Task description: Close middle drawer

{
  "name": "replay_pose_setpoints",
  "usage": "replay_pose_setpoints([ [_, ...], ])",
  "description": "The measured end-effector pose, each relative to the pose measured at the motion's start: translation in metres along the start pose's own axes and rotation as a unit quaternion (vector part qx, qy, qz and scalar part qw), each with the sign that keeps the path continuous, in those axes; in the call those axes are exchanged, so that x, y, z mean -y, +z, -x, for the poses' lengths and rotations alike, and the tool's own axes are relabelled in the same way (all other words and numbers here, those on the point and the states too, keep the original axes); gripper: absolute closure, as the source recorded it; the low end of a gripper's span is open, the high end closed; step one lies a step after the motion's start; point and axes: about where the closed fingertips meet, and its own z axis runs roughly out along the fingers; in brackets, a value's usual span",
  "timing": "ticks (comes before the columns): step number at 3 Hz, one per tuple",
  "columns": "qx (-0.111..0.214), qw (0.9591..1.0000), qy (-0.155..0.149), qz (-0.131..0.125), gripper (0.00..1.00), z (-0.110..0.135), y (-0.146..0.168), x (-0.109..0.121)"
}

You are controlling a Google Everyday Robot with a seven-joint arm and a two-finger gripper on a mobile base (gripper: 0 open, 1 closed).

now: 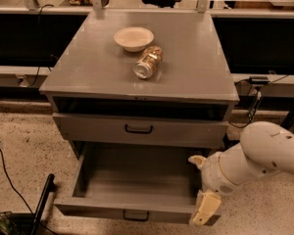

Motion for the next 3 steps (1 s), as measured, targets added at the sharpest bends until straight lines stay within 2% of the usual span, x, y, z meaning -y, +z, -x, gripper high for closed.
replay_pose_setpoints([
  [1, 0.000, 1.0000, -0.001, -0.007, 0.00, 0.003, -0.006, 0.005],
  [2, -0.010, 0.9998, -0.002, 0.016, 0.17, -0.006, 0.031, -0.002],
  [3, -0.025, 0.9989, 0.000, 0.041, 0.32, -0.022, 0.082, -0.016],
])
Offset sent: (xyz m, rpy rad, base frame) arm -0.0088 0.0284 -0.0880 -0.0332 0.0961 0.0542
